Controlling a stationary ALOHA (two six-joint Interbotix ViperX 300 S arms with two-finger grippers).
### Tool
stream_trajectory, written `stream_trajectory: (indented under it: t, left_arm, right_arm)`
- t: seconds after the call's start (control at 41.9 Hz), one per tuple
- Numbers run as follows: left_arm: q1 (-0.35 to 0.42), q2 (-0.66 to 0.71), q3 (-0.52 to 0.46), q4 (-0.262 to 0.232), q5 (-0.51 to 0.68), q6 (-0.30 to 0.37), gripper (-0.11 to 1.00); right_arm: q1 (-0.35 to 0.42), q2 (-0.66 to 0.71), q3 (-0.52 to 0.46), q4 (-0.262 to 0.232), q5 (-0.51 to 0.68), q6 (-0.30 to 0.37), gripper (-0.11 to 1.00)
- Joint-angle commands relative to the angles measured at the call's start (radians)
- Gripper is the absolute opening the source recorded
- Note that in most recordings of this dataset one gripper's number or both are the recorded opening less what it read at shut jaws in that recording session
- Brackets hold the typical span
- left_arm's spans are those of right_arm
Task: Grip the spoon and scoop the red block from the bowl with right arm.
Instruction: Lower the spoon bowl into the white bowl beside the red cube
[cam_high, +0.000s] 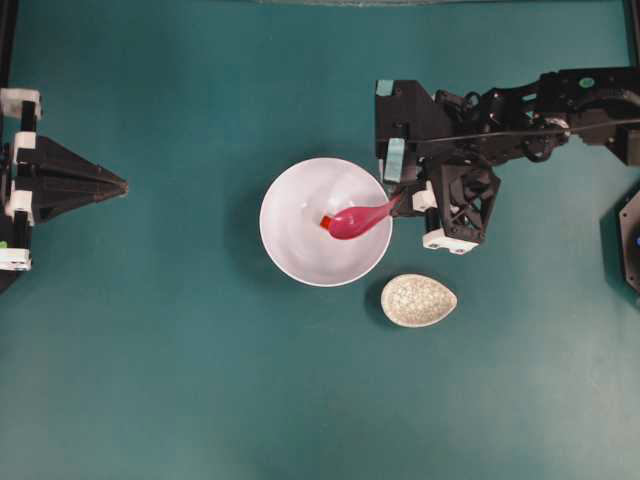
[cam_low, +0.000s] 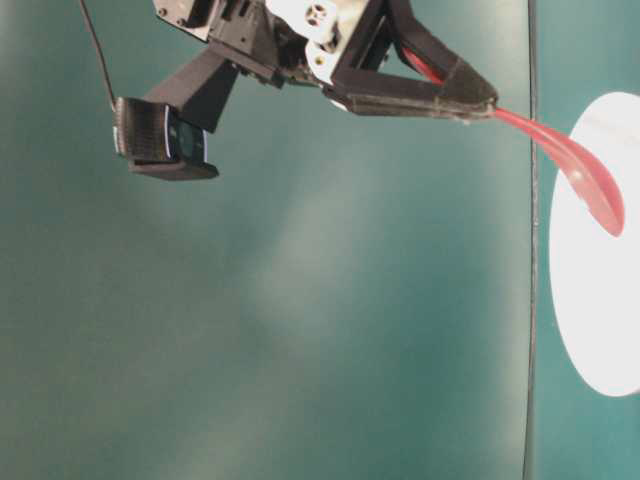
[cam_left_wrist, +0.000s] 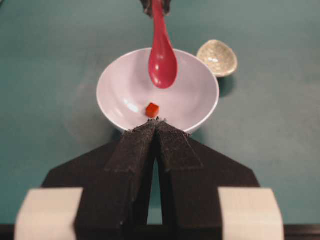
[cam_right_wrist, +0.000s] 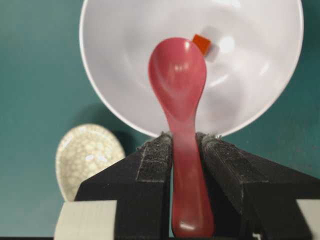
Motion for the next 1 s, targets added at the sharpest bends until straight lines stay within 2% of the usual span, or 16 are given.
stream_trajectory:
  t: [0.0,0.31,0.644,0.978]
  left_arm:
    - [0.002,0.005,-0.020,0.003,-0.006,0.002,0.00]
    - [0.002,0.003,-0.021,0.003,-0.006,0.002,0.00]
    - [0.002,0.003,-0.021,0.003,-0.006,0.002,0.00]
    - [0.002,0.005,-0.021,0.003,-0.006,0.002,0.00]
  right_arm:
    - [-0.003,0.003,-0.037,-0.006,-0.002,0.011,0.24]
    - [-0.003,0.032,-0.043,-0.064,0.006,0.086,0.24]
    - [-0.003,0.034,-0.044,-0.103,0.029,0.091,0.24]
    - [0.014,0.061,-0.055,-0.106,0.028,0.089,0.24]
